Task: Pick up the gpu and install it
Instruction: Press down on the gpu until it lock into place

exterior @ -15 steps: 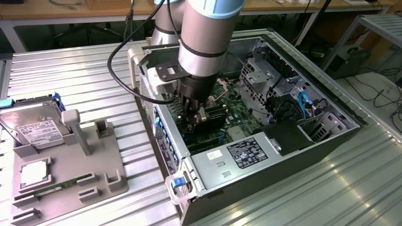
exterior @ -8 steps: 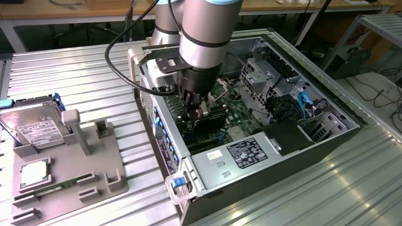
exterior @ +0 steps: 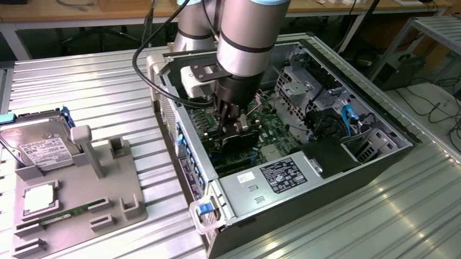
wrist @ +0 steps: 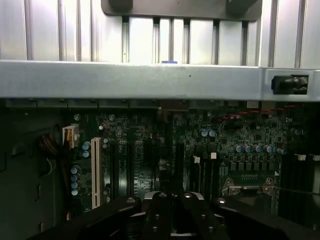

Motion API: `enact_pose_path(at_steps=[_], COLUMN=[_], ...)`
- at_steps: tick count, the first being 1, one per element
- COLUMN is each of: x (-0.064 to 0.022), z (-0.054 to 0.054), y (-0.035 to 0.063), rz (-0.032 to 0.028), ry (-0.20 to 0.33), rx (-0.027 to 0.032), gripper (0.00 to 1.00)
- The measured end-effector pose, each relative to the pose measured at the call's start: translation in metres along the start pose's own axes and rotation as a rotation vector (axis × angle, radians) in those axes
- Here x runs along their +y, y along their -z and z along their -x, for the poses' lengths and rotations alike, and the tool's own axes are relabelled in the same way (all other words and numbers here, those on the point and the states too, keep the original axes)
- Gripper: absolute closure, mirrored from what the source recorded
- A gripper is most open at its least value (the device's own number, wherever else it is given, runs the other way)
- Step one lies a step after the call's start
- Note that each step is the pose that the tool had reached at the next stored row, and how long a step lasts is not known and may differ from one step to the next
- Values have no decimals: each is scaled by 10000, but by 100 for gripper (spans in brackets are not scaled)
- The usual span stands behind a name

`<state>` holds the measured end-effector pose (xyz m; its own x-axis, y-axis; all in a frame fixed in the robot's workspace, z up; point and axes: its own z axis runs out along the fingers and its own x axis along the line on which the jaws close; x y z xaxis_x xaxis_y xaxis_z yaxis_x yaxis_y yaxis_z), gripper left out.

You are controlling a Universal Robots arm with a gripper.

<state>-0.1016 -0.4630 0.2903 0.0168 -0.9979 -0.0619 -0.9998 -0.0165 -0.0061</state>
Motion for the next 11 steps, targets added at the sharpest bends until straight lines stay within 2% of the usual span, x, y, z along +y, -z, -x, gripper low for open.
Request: enact_pose_path(at_steps=[2,3,11], x=[-82,-178,-187], z=[-2,-3,-3], y=[-2,-6,-6], rz=[0,0,1], ry=[-1,2,17], rx=[1,1,1], gripper=[89,89,89])
